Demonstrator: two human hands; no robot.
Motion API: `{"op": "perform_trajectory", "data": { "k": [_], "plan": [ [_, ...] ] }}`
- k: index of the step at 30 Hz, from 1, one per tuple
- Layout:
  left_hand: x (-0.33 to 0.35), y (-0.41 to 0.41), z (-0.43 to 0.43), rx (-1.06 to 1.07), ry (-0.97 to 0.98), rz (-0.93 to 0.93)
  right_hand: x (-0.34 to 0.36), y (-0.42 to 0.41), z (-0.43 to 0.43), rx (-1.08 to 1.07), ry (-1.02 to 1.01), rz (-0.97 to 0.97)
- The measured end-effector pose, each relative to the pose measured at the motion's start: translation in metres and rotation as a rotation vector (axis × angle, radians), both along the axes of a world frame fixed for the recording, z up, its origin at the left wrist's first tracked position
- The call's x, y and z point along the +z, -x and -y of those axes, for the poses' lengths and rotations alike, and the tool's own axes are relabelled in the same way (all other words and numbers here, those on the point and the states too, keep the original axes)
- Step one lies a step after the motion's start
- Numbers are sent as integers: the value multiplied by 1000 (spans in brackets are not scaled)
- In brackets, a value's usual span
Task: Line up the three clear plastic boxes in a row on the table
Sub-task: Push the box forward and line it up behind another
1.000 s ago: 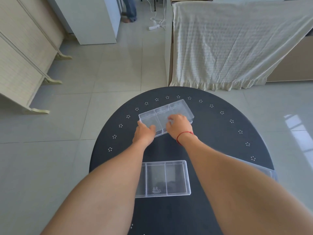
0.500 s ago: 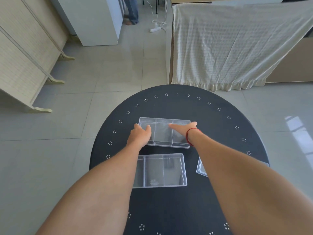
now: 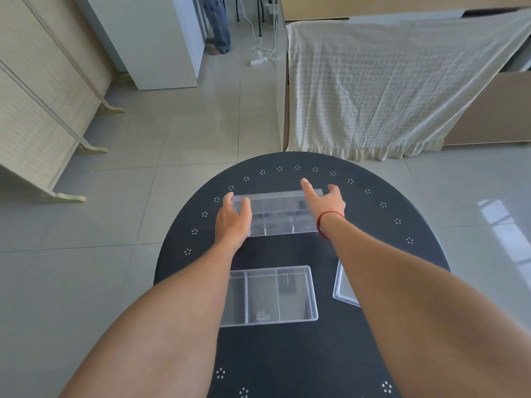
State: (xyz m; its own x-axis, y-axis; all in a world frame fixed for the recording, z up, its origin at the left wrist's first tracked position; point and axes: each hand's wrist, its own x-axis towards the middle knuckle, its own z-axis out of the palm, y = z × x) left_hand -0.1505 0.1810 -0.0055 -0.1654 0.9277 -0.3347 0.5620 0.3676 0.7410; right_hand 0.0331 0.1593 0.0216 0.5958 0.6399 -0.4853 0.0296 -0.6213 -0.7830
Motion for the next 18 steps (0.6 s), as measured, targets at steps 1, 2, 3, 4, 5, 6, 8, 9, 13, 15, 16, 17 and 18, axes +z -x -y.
{"op": "perform_trajectory", "data": {
  "k": [1, 2, 3, 4, 5, 6, 8, 9, 13, 15, 16, 17, 18],
  "plan": [
    [1, 0, 1, 0, -2, 9, 0, 2, 1, 5, -20, 6],
    [2, 0, 4, 4, -9, 11, 0, 3, 3, 17, -28, 18],
    [3, 0, 6, 9, -19, 10, 0, 4, 5, 30, -24, 32],
    [4, 0, 9, 16, -30, 9, -1, 5, 8, 45, -12, 47],
    [5, 0, 12, 22, -38, 10, -2, 6, 11, 59, 2, 64],
    [5, 1, 15, 23, -44, 13, -3, 6, 14, 74, 17, 82],
    [5, 2, 21, 14, -49, 23, -7, 6, 21, 93, 35, 111],
    [5, 3, 23, 15, -47, 30, -8, 5, 25, 93, 36, 111],
    [5, 3, 36, -45, -34, -24, -13, 7, 40, 156, 104, 137],
    [1, 4, 42, -96, -3, -67, -17, 11, 47, 249, 165, 186],
    [-1, 4, 44, -108, 14, -82, -19, 13, 50, 281, 179, 205],
    [-2, 5, 46, -117, 28, -93, -21, 14, 52, 307, 184, 224],
    [-3, 6, 47, -128, 36, -107, -22, 15, 53, 329, 184, 248]
  ]
}}
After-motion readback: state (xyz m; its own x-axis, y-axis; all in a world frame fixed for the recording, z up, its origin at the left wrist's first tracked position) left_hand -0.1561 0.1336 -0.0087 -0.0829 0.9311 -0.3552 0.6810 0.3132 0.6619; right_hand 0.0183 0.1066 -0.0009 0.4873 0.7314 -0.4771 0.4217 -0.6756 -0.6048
